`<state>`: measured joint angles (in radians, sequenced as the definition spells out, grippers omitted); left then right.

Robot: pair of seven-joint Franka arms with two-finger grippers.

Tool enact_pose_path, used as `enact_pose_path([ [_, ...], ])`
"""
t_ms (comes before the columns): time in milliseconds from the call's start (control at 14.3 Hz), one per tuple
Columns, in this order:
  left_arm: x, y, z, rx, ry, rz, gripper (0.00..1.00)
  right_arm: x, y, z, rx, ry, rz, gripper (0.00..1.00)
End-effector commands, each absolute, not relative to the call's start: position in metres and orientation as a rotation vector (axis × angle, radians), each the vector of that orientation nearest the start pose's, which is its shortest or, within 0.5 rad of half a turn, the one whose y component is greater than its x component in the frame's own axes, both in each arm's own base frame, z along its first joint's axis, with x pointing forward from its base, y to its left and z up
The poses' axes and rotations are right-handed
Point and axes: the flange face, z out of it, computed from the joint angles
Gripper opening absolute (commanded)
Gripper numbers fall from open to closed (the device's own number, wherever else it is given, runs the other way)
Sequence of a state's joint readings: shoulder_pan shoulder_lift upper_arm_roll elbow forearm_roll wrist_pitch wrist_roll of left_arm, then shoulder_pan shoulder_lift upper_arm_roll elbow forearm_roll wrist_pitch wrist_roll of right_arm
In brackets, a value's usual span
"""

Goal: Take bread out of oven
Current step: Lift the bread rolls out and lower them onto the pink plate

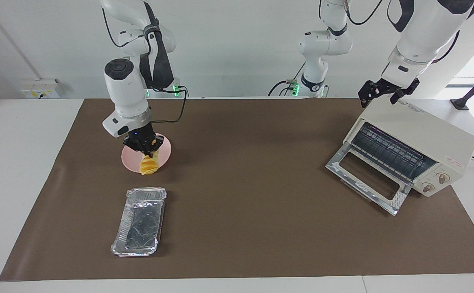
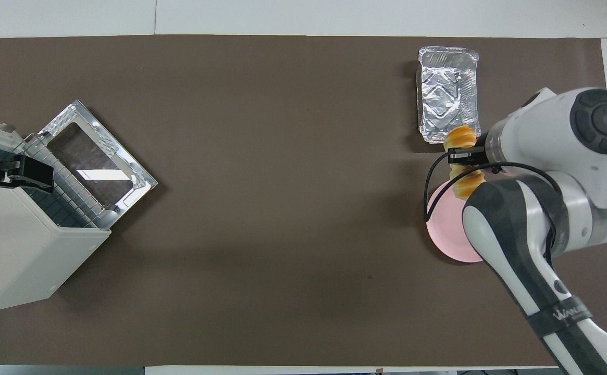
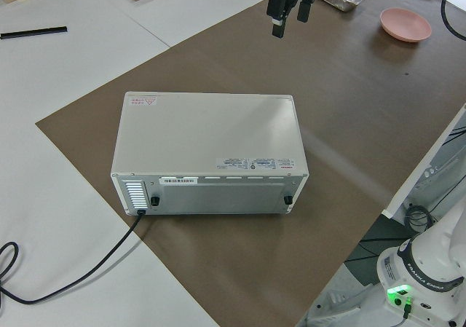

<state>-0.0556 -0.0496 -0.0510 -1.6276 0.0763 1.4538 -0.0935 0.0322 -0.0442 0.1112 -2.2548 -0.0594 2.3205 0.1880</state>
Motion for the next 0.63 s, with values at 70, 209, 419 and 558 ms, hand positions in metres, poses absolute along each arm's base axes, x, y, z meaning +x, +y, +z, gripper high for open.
enact_pose_path([
  [70,0.515,-0.045,0.619,-3.059,0.005,0.185,1.0,0.466,0.05,0.351,-3.143,0.044,-0.271,0.0],
  [209,0.515,-0.045,0.619,-3.059,0.005,0.185,1.0,0.46,0.042,0.333,-3.14,0.042,-0.29,0.0],
  [419,0.515,-0.045,0.619,-3.059,0.005,0.185,1.0,0.458,0.04,0.326,-3.139,0.046,-0.285,0.0],
  [558,0.515,-0.045,0.619,-3.059,0.005,0.185,1.0,0.459,0.041,0.327,-3.139,0.058,-0.278,0.66],
])
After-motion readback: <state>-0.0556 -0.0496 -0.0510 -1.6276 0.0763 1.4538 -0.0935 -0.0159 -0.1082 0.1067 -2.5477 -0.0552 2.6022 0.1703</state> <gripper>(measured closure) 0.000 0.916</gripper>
